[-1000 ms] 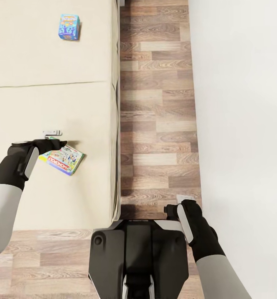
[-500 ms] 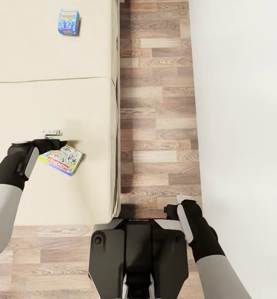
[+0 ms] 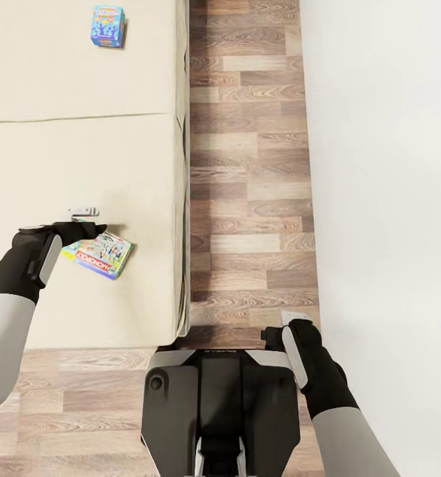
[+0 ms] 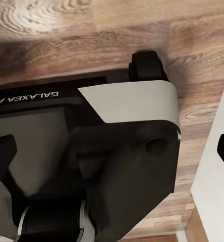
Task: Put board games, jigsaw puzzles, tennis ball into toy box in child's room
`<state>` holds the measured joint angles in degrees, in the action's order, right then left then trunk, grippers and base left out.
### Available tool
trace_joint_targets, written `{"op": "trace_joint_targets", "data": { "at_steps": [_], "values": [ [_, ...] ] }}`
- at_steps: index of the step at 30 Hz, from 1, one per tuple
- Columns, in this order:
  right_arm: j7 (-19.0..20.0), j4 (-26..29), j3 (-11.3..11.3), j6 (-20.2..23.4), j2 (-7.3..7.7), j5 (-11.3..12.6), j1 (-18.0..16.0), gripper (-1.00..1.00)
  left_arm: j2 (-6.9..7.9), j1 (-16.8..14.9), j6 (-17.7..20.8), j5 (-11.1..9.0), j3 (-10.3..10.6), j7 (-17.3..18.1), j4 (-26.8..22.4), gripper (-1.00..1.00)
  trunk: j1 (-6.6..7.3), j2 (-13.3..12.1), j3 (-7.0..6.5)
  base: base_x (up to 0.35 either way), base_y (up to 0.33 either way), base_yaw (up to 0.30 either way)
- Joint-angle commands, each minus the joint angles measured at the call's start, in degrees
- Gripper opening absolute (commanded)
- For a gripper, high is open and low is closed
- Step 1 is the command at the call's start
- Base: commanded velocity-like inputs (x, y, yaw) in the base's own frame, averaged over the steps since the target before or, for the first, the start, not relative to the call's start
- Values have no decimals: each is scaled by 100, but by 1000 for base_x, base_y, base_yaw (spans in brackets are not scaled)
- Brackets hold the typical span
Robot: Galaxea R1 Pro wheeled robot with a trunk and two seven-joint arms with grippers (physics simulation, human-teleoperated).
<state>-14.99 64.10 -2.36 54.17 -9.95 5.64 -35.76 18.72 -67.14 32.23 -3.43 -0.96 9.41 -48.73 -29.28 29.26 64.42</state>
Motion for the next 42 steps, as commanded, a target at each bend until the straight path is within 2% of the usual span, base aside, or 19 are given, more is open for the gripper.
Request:
{"op": "trace_joint_targets", "data": {
  "at_steps": [1,23,42],
  "values": [
    [-47,6,-9,14,-4,60,-1,100,0,-1,37,-35,-10,10,-5,100,-2,7,5,-73,-1,0],
    [-44,6,-10,14,-4,60,8,100,8,-1,36,7,-10,8,-5,100,-2,7,5,-142,21,0],
    [-46,-8,-10,-95,-4,60,16,100,104,-1,-81,10,-2,0,27,100,-2,7,5,-87,14,0]
  ]
}}
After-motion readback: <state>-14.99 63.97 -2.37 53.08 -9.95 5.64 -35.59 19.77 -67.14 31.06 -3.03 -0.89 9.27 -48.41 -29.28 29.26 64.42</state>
